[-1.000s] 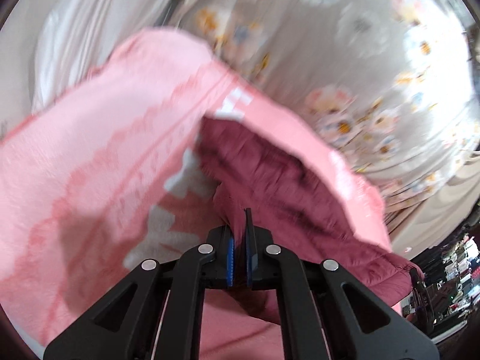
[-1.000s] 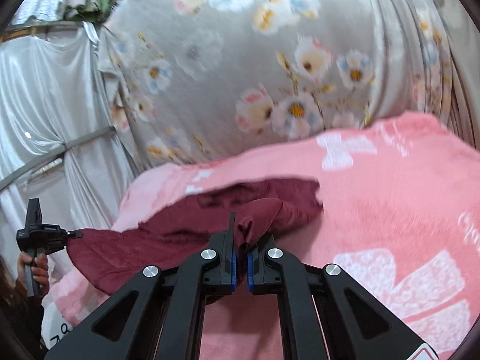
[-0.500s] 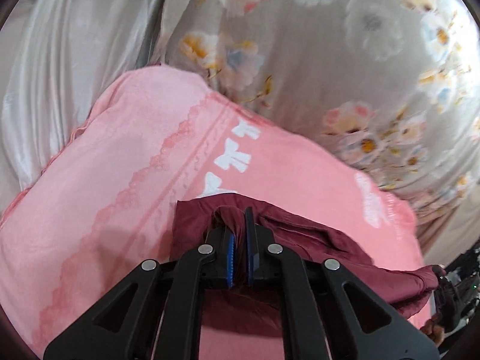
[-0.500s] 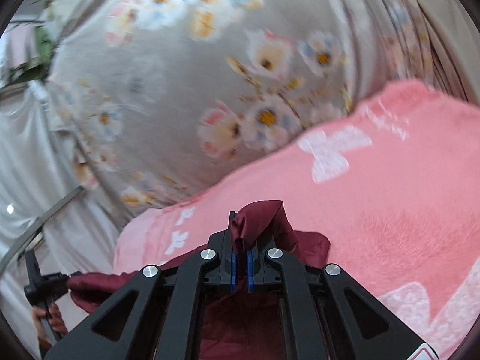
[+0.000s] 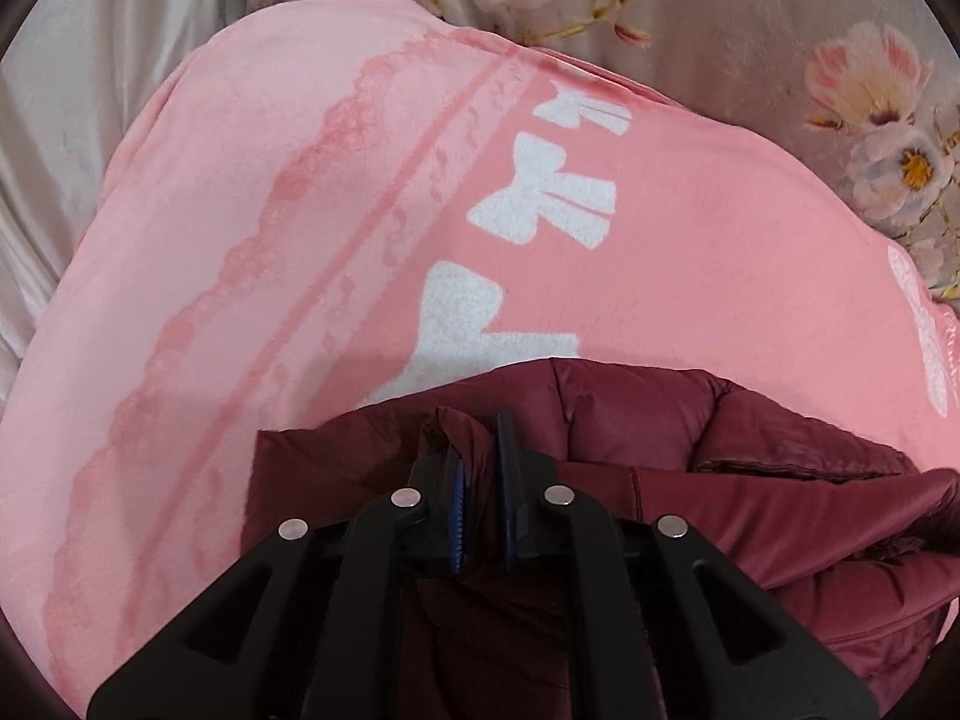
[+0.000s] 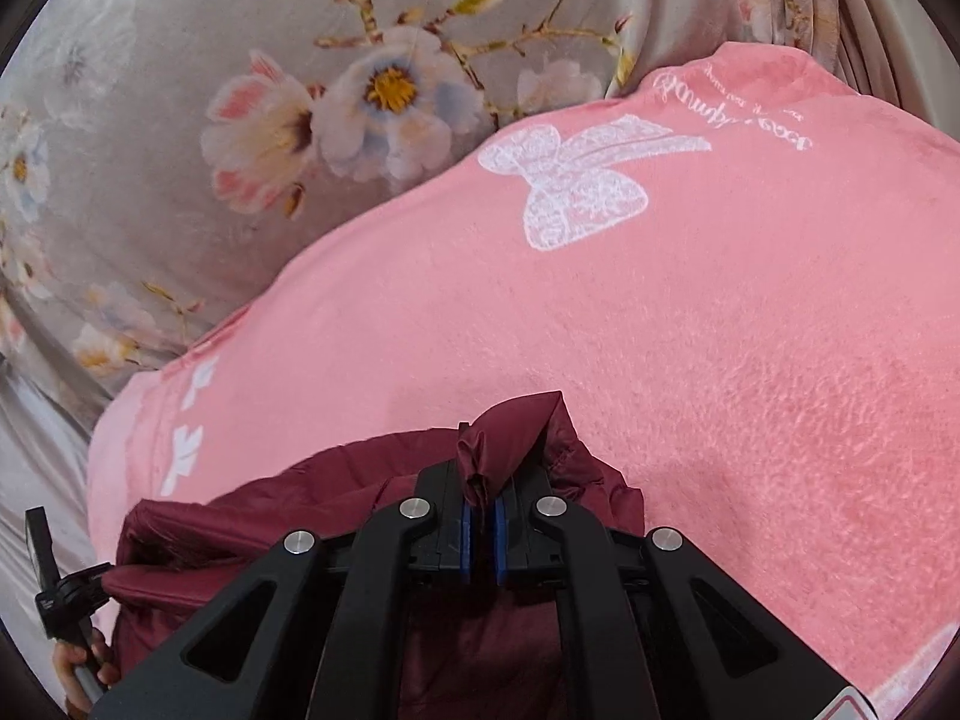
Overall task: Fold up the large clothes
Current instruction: 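Fold the jacket over again with both grippers and press it flat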
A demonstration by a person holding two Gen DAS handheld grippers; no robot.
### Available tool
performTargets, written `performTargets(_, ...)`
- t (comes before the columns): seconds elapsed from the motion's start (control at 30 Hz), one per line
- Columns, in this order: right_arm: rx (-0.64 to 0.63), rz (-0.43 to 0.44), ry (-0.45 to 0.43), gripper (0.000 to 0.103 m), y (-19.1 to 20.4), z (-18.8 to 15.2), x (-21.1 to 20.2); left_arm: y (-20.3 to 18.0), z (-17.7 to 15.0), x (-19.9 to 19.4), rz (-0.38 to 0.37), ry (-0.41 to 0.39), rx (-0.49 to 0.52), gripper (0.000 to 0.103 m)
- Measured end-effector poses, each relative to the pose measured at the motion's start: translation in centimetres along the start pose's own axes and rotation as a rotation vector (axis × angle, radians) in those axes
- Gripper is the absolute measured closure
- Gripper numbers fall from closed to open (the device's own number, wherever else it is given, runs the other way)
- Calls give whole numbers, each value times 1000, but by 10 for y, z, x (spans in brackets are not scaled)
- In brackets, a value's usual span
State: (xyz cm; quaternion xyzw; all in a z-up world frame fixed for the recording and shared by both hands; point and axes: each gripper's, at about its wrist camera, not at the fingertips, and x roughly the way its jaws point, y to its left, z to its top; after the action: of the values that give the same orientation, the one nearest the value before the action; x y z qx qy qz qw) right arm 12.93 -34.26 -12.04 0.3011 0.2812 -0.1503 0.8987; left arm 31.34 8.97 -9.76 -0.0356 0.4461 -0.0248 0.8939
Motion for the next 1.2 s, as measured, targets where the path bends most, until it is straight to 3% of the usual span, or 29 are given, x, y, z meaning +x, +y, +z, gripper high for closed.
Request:
performTargets(0.13,5,-7,27,96,-2,2,12,-4,-1,5,-9,-22,2,93)
performTargets(0.23,5,20,8,92,-1,11,-1,4,5,0,-52,-17,-38,90)
performTargets(0.3,11,55,-35,81,-2,16,-22,17,12,-22,-117,-42,-80,82)
performTargets(0.37,8,66,-113,68,0,18,-51,27,17,-45,-158,-85,-105,55)
performTargets(0.4,-4,64,-163,57,1,17,-67,34,19,-64,-120,-143,-118,22)
performTargets(0.43,-19,60,-200,55,4,16,-80,39,19,-84,-75,-225,-120,10)
performTargets(0.47,-32,61,-214,55,8,15,-88,41,19,-102,-45,-287,-105,10)
performTargets(0.57,-95,89,-159,58,31,8,-90,32,21,-125,-34,-305,-53,15)
performTargets(0.73,-256,133,-18,92,95,-11,-51,-44,10,-119,-112,-223,130,31)
performTargets(0.8,-303,120,17,98,113,-18,-35,-72,1,-107,-117,-186,189,31)
performTargets(0.97,-394,119,135,99,156,-30,13,-118,-16,-56,-138,-55,242,36)
performTargets(1.2,-426,90,237,99,168,-42,67,-132,-18,-14,-78,-33,237,36)
